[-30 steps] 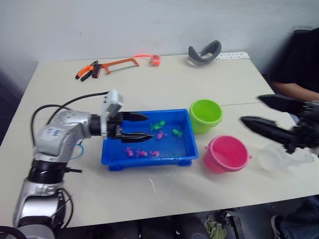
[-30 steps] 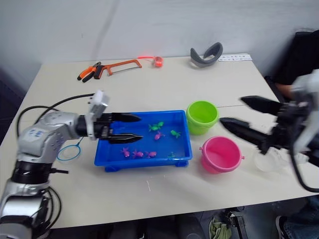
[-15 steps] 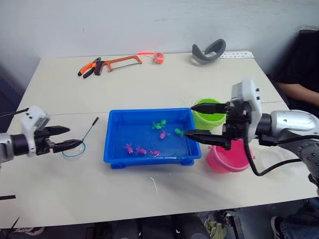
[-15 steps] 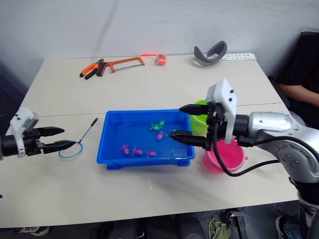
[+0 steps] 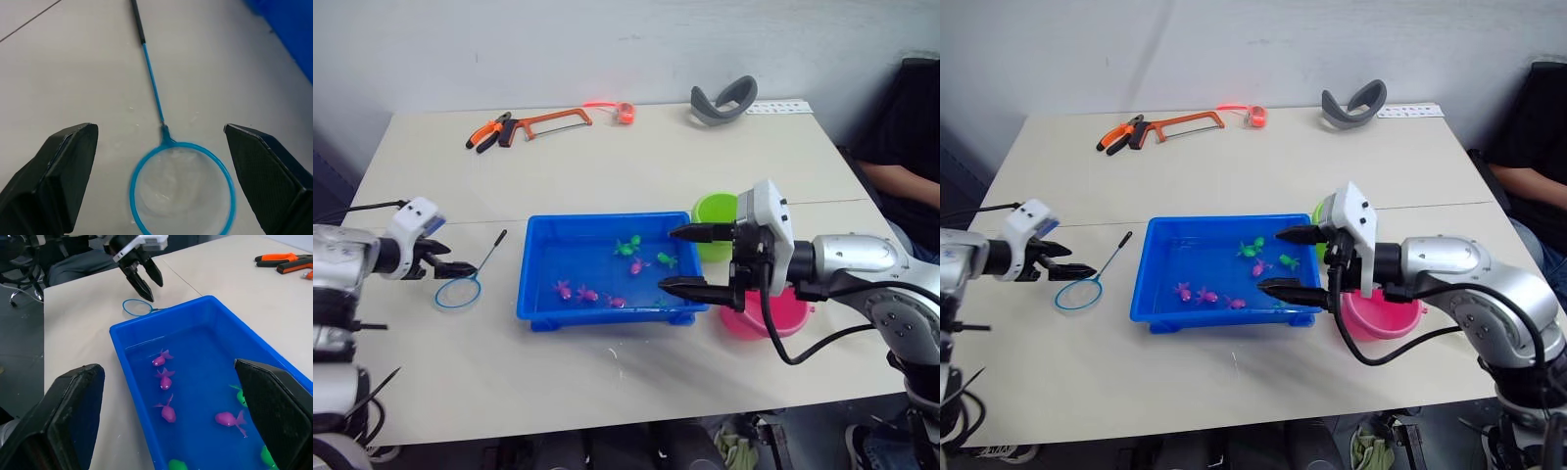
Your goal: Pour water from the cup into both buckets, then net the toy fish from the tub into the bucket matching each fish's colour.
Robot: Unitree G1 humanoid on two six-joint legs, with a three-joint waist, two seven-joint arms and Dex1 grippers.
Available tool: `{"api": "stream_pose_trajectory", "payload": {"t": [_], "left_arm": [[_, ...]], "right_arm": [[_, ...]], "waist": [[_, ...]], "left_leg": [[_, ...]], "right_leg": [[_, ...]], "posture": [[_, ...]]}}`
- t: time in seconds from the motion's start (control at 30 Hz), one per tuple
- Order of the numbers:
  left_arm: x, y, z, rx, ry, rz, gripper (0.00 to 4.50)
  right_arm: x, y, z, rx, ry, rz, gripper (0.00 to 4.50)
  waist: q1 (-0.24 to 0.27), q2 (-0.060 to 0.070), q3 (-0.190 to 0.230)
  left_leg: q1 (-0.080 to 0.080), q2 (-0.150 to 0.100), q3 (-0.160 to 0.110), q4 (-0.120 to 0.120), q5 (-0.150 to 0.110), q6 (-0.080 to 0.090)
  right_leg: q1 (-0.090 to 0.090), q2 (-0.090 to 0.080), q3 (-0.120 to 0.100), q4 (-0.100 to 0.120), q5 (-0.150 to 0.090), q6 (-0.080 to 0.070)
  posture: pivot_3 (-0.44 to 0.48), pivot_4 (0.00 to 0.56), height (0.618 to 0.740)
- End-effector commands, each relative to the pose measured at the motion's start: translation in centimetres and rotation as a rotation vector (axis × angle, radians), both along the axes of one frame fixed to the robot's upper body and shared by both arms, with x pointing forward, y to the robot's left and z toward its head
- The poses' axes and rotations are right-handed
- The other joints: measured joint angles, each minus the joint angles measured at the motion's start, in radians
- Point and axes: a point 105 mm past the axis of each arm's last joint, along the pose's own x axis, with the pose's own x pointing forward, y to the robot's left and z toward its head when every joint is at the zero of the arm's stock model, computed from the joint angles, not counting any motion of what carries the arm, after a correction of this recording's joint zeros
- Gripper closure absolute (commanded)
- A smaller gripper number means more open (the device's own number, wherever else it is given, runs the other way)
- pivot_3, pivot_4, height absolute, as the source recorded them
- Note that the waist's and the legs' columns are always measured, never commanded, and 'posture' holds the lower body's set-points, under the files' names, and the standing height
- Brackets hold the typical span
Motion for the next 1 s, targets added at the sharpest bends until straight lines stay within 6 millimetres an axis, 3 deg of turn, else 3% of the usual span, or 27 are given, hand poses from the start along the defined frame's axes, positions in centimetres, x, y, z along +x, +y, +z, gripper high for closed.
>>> {"api": "stream_pose_trajectory", "payload": {"t": [0.03, 0.33, 0.47, 0.7, 0.73, 0.87, 1.0], "left_arm": [[0.7, 0.5, -1.0, 0.053, 0.022, 0.049, 0.00], [1.8, -0.7, -3.5, 0.092, 0.053, 0.085, 0.00], [1.8, -1.2, -4.5, 0.076, 0.066, 0.079, 1.17], [1.6, -1.0, -4.9, 0.031, 0.051, 0.104, 4.05], [1.7, -1.0, -4.5, 0.017, 0.033, 0.107, 4.46], [2.8, -1.2, -1.2, -0.076, -0.096, 0.079, 4.46], [3.2, -2.3, 3.5, -0.168, -0.238, -0.064, 4.46]], "right_arm": [[-0.7, 0.0, 1.2, 0.025, -0.065, -0.021, 0.02], [-1.4, -0.8, 1.6, 0.027, -0.086, -0.084, 0.02], [-1.6, -0.9, 2.0, 0.025, -0.093, -0.085, 0.00], [-2.0, -1.1, 2.3, 0.011, -0.097, -0.070, 0.00], [-2.1, -1.1, 2.3, 0.005, -0.101, -0.066, 0.00], [-2.2, -1.0, 2.5, -0.010, -0.123, -0.055, 0.00], [-2.0, -1.5, 2.7, -0.017, -0.108, -0.062, 0.00]], "waist": [[0.000, 0.000, 0.000], [0.010, -0.001, 0.000], [0.013, -0.001, -0.001], [0.012, 0.000, -0.002], [0.012, 0.000, -0.002], [0.012, -0.001, -0.002], [0.012, -0.004, 0.000]], "left_leg": [[0.000, 0.000, 0.000, 0.000, 0.000, 0.000], [0.000, 0.000, -0.001, 0.009, 0.000, 0.001], [0.002, -0.002, -0.002, 0.011, 0.000, 0.003], [0.002, -0.004, -0.004, 0.011, 0.002, 0.005], [0.002, -0.004, -0.004, 0.011, 0.002, 0.005], [0.001, -0.004, -0.004, 0.011, 0.002, 0.005], [-0.002, -0.003, -0.004, 0.011, 0.002, 0.004]], "right_leg": [[0.000, 0.000, 0.000, 0.001, 0.000, 0.000], [0.001, -0.001, 0.000, 0.008, 0.000, 0.000], [0.003, -0.001, 0.000, 0.011, 0.000, 0.000], [0.003, -0.003, -0.001, 0.014, 0.000, 0.001], [0.003, -0.003, -0.001, 0.014, 0.000, 0.001], [0.002, -0.003, -0.001, 0.014, 0.000, 0.001], [0.001, -0.003, -0.002, 0.013, 0.000, 0.001]], "posture": [[0.000, 0.150, 0.740], [0.000, 0.150, 0.740], [0.000, 0.150, 0.740], [0.000, 0.150, 0.740], [0.000, 0.150, 0.740], [0.000, 0.150, 0.740], [0.000, 0.150, 0.740]]}}
